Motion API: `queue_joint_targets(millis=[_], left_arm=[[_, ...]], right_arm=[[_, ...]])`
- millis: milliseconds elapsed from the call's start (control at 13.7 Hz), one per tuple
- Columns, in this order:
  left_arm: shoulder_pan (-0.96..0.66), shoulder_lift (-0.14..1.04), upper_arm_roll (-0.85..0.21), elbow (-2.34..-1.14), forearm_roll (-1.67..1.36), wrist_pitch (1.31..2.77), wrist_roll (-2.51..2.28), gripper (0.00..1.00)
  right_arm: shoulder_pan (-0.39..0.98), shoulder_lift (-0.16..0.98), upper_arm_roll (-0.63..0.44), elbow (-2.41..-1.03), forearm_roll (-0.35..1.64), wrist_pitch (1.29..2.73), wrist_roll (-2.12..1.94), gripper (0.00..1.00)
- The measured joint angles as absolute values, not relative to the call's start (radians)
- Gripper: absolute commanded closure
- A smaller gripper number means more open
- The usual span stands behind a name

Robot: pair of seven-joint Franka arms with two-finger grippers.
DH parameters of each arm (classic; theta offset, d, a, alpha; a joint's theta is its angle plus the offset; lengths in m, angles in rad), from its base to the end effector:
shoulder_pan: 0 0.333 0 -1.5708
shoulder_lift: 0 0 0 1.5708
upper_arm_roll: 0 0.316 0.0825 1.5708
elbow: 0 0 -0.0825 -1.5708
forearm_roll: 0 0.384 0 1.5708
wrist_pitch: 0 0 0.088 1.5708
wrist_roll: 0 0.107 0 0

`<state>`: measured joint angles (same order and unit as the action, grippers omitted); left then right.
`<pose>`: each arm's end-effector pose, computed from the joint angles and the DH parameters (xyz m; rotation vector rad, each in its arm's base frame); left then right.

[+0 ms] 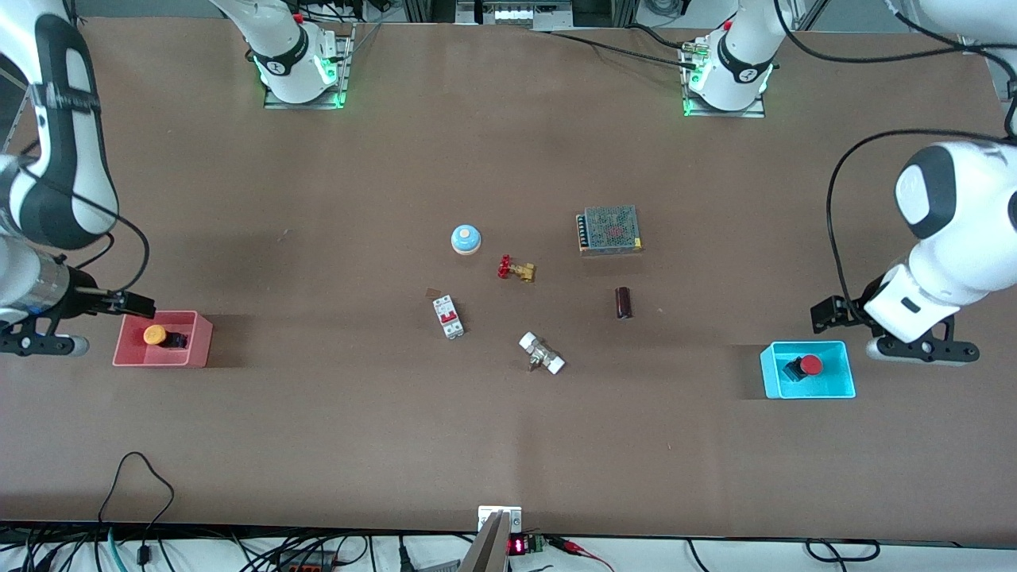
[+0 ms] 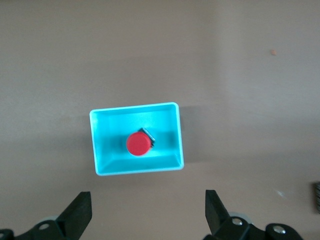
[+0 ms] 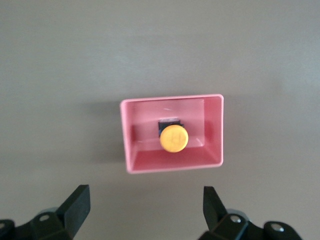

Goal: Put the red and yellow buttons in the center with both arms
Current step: 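Lower the right gripper onto the yellow button while the left gripper lowers too, then close the right gripper on the yellow button while the left gripper grips the red button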

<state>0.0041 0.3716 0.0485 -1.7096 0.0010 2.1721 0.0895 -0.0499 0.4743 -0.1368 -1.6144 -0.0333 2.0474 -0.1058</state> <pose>0.6635 0.0319 0.3836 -3.1131 0.0647 -0.1399 0.6656 -0.1162 0.3502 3.0542 -0.0783 -0.0769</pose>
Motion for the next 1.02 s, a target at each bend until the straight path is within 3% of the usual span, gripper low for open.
queue_joint_targets(millis=[293,1024], left_arm=[[0.024,0.477,0.049,-1.709,0.001,2.262,0.095,0.0],[0.026,0.615,0.05,-1.702,0.001,2.361,0.095,0.02]], right_arm=[[-0.066,0.582,-0.137,-1.607,-0.034,2.166,-0.123,0.0],[-0.093,0.668,-0.136,-1.599,-0.034,2.226,-0.234,0.0]])
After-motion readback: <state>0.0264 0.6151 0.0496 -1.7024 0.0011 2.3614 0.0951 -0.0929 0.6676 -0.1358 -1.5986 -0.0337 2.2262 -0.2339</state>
